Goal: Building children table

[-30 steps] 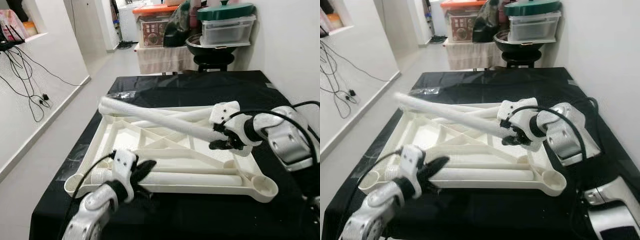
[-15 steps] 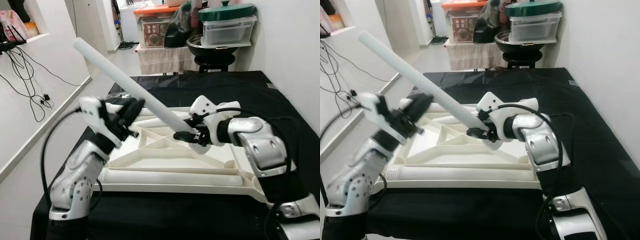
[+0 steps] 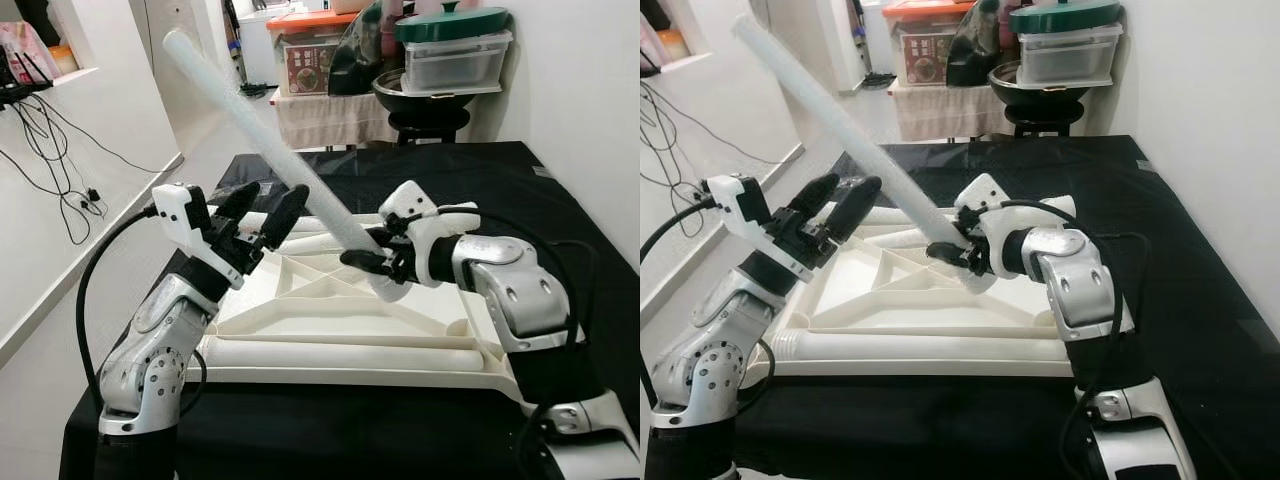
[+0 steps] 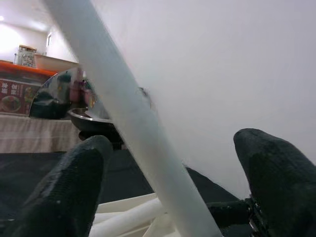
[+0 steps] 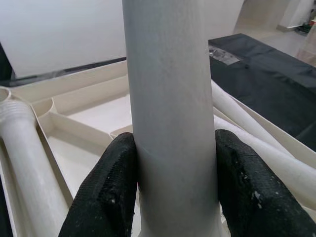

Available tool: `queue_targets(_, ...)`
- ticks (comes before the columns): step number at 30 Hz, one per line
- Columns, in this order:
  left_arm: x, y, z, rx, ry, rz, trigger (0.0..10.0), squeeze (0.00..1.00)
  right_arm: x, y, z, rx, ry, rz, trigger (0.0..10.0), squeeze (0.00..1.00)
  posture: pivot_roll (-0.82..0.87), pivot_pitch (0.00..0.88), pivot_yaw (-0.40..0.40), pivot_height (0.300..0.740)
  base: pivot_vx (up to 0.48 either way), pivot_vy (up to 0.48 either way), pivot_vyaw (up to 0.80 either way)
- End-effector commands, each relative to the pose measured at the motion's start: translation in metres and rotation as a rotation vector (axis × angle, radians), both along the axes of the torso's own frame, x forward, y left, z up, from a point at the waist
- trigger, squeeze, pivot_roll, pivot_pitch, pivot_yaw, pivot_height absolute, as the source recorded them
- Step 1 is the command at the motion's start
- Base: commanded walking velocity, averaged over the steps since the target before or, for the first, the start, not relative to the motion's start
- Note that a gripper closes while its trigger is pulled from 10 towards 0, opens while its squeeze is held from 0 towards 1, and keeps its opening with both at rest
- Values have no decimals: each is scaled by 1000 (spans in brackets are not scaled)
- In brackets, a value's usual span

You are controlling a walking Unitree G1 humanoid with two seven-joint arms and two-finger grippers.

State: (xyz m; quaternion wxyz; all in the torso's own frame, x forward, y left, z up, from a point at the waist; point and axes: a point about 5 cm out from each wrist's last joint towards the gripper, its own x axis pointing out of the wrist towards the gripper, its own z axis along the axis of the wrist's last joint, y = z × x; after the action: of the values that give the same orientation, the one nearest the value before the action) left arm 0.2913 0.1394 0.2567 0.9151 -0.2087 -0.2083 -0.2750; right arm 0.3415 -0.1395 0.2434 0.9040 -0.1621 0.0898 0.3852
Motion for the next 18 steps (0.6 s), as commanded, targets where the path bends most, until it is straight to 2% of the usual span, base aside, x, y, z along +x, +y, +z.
queue_targets(1, 4, 7, 0, -24, 22, 21, 10000, 1000, 0, 3, 5, 48, -6, 12, 0, 0, -43, 0, 98, 740, 0, 0, 0)
queue_targets(8, 10, 16, 5, -73, 33, 54, 10000, 1000, -4, 5, 5, 80, -20, 41, 0, 0, -45, 0, 100, 740, 0, 0, 0)
queue_targets(9, 14, 22, 11, -103, 32, 70, 10000, 878, -8, 8, 6, 100, -32, 73, 0, 0, -48, 0, 104, 740, 0, 0, 0)
queue_targets(12, 14, 22, 11, -103, 32, 70, 10000, 878, -8, 8, 6, 100, -32, 73, 0, 0, -48, 0, 104, 740, 0, 0, 0)
queue_targets(13, 18, 27, 17, -125, 27, 78, 10000, 0, -12, 11, 7, 109, -44, 105, 0, 0, -48, 0, 104, 740, 0, 0, 0)
queue_targets(18, 22, 32, 25, -154, 15, 75, 10000, 0, -16, 15, 4, 76, -69, 127, 0, 0, -49, 0, 107, 740, 0, 0, 0)
